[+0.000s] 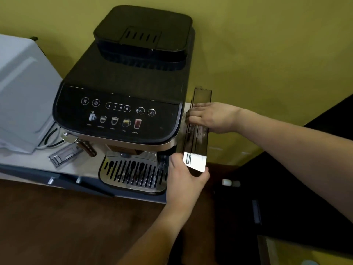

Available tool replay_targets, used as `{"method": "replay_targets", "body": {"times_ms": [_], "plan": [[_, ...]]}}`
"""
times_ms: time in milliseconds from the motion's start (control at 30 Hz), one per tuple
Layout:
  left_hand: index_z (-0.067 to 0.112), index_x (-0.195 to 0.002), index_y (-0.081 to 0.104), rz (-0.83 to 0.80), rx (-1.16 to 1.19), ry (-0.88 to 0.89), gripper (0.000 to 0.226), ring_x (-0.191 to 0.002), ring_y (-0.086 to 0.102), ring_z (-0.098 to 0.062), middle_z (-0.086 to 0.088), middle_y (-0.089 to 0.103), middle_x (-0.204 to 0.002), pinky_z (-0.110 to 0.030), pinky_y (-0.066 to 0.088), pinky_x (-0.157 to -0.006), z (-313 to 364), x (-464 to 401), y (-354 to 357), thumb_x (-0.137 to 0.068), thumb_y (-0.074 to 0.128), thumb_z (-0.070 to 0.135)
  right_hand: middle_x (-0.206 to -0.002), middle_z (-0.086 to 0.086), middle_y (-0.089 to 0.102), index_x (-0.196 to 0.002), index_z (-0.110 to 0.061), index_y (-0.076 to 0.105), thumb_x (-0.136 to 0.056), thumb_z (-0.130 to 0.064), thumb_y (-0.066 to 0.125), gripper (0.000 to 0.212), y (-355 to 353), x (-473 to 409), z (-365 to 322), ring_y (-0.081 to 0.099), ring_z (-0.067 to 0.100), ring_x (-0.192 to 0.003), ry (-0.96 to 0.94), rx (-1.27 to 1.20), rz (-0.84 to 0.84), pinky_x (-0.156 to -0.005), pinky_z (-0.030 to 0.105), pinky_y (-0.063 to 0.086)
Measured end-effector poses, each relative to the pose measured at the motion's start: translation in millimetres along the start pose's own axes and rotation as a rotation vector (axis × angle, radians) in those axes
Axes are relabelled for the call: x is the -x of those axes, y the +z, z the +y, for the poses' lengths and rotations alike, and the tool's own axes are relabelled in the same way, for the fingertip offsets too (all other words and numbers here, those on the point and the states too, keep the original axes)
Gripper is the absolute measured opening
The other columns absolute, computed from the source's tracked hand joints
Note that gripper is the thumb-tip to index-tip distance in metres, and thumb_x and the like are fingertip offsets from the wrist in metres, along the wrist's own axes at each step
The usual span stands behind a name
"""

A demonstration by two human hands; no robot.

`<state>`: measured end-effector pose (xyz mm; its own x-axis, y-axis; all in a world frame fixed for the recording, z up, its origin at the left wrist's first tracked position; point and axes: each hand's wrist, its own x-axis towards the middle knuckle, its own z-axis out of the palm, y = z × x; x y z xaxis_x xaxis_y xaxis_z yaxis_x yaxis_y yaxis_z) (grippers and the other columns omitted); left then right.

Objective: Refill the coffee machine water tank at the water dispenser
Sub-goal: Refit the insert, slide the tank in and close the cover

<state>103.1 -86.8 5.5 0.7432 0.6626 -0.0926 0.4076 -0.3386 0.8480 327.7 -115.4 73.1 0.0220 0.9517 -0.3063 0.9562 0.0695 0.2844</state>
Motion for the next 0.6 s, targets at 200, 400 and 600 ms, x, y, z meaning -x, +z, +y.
{"method": "replay_targets", "body": {"times_ms": [200,400,600], "plan": [[0.024,-0.117,0.038,-0.043,-0.003,-0.041,0.068,-0.107,0.056,-0.015,0.005,0.049,-0.114,-0.036,0.056,-0.083,-4.9,-3.7,-2.0,-0.071,0.082,0.049,-0.166,0.006,0.009,-0.156,-0.021,0.011,-0.091,0.004,0.048,0.080,-0.7,4.2,-19.2,0.003,0.022,-0.153,0.155,-0.082,-0.079,-0.121,0.037,0.002],[0.027,-0.144,0.036,-0.356,-0.054,-0.001,0.074,-0.128,0.043,-0.003,0.015,0.045,-0.136,-0.029,0.041,-0.107,-25.3,9.5,-62.0,-0.082,0.074,0.043,-0.163,0.010,0.021,-0.155,-0.018,0.021,-0.081,-0.003,0.063,0.086,-25.8,52.3,-85.3,0.021,0.029,-0.149,0.551,-0.465,0.216,-0.121,0.042,0.021],[0.024,-0.114,0.063,-0.357,-0.202,-0.101,0.024,-0.090,0.064,-0.006,0.008,0.065,-0.096,-0.027,0.054,-0.078,-126.0,-2.1,-215.9,-0.091,0.068,0.026,-0.107,-0.021,0.064,-0.114,-0.044,0.052,-0.087,-0.032,0.056,0.030,-46.8,66.7,-220.5,0.065,0.000,-0.098,0.600,-0.867,0.246,-0.082,0.023,0.053]]}}
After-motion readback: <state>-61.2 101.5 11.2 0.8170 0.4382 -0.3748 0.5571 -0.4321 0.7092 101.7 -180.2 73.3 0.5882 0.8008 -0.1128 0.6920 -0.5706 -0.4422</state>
